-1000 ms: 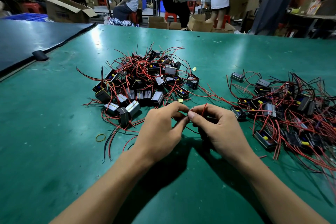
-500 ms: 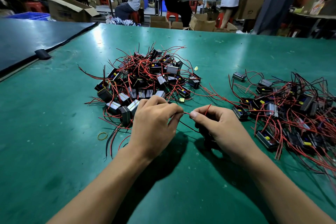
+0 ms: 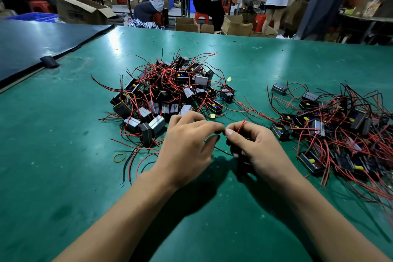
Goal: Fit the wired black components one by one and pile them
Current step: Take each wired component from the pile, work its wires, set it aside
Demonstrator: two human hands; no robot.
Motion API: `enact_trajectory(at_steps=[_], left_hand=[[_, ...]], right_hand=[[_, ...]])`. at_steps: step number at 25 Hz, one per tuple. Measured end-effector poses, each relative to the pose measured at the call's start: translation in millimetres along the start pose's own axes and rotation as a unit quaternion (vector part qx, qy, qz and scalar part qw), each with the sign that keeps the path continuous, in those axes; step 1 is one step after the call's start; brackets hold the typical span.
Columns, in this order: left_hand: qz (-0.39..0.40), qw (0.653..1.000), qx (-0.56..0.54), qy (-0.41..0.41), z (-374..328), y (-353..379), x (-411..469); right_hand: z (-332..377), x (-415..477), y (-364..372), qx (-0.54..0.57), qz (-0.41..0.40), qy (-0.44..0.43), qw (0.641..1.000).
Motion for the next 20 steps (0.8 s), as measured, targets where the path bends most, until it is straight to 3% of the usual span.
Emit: enact_trajectory(at_steps=[6,9,12,14,20], left_hand=[[-0.003,0.998,-0.020,-0.055,-6,2,1],[-0.009,0.996,-0.032,-0.082,-7,2,1],[-0.012,0.995,-0.042,-0.094,-7,2,0],[-0.012,0.993,-0.051,-0.104,-7,2,0],[-0.009,0.992,-0.051,-0.116,-10,4,2]], right_hand=[[-3,0,4,-0.012,-0.006,-0.018,1.000],[-5,-1,5,-0.074,-0.048,-0.074,0.993],[-4,-3,6,-0.207,-0.122,-0.183,0.953],[-5,-2,8,-0.237,-0.147,-0.212,0.936],[-11,4,9,-0.212,-0.156,-0.170,0.950]])
Point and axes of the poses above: each hand's wrist, its own x-axis towards the middle knuckle, its own y-axis out of the palm, z = x × y, the point moved 1 cm from there along x, towards the middle knuckle, and after that the axes turned 12 degrees about y, right-handed, at the moved point
